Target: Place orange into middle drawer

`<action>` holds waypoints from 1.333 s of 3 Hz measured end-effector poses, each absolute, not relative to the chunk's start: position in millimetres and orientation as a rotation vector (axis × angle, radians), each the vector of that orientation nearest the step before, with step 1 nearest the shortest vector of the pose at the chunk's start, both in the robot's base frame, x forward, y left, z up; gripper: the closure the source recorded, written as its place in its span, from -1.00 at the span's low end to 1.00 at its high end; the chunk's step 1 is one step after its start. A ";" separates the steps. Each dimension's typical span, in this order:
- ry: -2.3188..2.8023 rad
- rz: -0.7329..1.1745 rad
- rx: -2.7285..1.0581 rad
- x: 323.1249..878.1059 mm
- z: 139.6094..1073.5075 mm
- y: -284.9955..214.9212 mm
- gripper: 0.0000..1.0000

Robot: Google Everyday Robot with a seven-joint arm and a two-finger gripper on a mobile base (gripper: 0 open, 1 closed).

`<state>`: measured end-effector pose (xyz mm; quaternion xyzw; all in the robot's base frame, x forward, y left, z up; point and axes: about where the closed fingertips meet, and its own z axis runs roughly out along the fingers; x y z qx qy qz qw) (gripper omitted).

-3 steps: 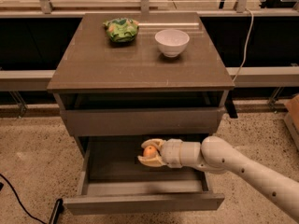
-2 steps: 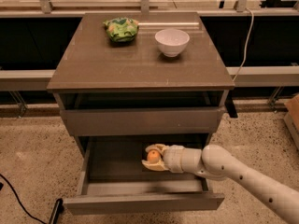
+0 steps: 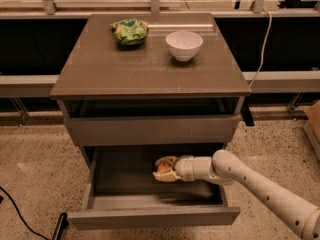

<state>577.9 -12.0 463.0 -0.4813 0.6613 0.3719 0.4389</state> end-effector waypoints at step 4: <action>1.711 0.993 -1.333 583.0 401.4 -5.9 1.00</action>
Offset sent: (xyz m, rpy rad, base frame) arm 0.0109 -0.0092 -0.0556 -0.0688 0.0734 0.0464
